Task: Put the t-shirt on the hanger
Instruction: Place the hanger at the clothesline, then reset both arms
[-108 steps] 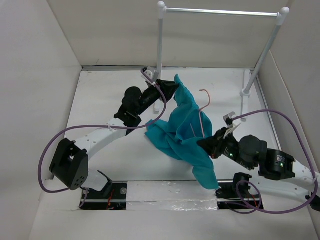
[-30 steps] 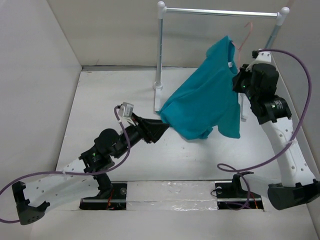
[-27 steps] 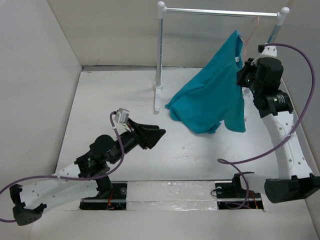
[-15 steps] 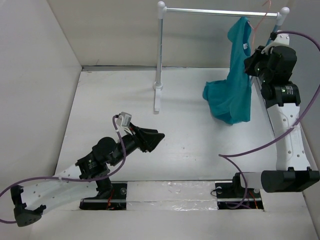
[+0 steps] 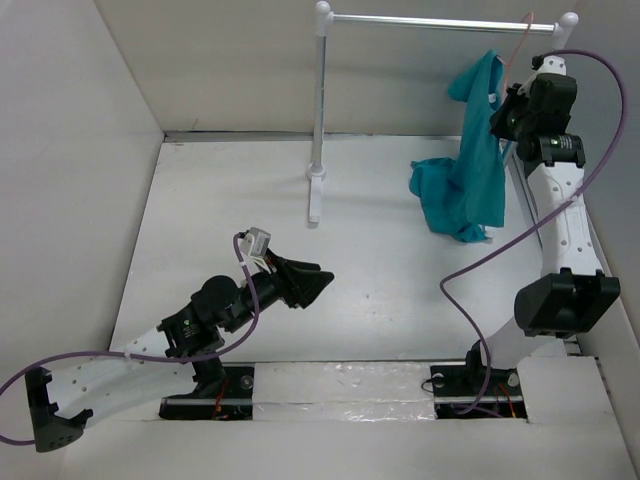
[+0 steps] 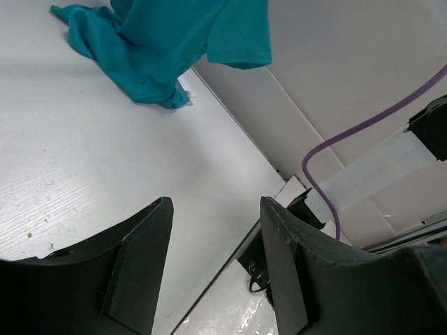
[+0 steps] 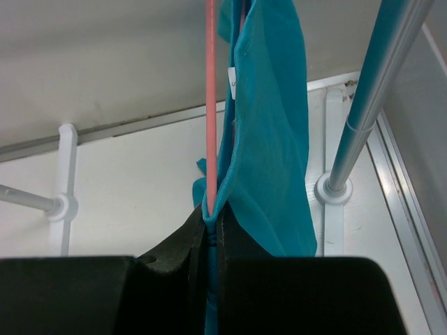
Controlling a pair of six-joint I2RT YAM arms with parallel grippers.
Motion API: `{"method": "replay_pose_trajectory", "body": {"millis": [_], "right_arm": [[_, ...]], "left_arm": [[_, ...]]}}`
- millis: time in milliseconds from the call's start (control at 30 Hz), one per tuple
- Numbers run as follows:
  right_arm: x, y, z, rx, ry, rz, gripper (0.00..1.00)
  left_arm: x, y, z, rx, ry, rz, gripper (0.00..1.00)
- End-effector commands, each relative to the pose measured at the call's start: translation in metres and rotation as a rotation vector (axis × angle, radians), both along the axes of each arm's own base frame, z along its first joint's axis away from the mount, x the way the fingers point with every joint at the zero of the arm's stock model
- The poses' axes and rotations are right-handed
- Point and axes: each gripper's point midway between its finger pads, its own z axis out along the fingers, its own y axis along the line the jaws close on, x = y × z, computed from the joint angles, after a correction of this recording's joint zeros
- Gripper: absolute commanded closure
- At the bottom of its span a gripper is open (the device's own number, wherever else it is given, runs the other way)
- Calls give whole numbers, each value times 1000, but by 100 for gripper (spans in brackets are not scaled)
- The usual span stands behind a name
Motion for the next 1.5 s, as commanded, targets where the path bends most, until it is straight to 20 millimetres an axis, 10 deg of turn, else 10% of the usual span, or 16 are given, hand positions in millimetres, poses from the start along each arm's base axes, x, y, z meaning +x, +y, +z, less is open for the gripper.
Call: {"method": "replay_pose_trajectory", "body": {"millis": [0, 300, 467, 733, 900, 933, 967, 1167, 1333, 1467], "right_arm": [[2, -9, 38, -21, -116, -8, 100], [1, -28, 4, 42, -133, -105, 98], [-10, -26, 30, 73, -211, -63, 30], [-62, -11, 93, 76, -333, -23, 2], [-128, 17, 128, 107, -480, 42, 5], [-134, 35, 109, 149, -461, 112, 14], [-168, 49, 136, 150, -580, 171, 0], [-284, 100, 145, 215, -845, 411, 0], [-364, 79, 145, 102, -963, 273, 0], [-370, 61, 133, 91, -923, 163, 0]], "left_arm": [[-2, 0, 16, -50, -42, -13, 50], [0, 6, 14, -50, -28, 17, 50], [3, 16, 16, -62, -15, 62, 50], [22, 32, 15, 0, 26, 201, 41], [28, 44, 31, -7, 26, 265, 32], [28, 48, 38, -21, 16, 274, 30], [31, 53, 41, -20, 8, 300, 29], [36, 90, 83, -20, -55, 428, 26], [29, 128, 136, -69, -159, 496, 26], [29, 130, 142, -53, -185, 497, 25]]}}
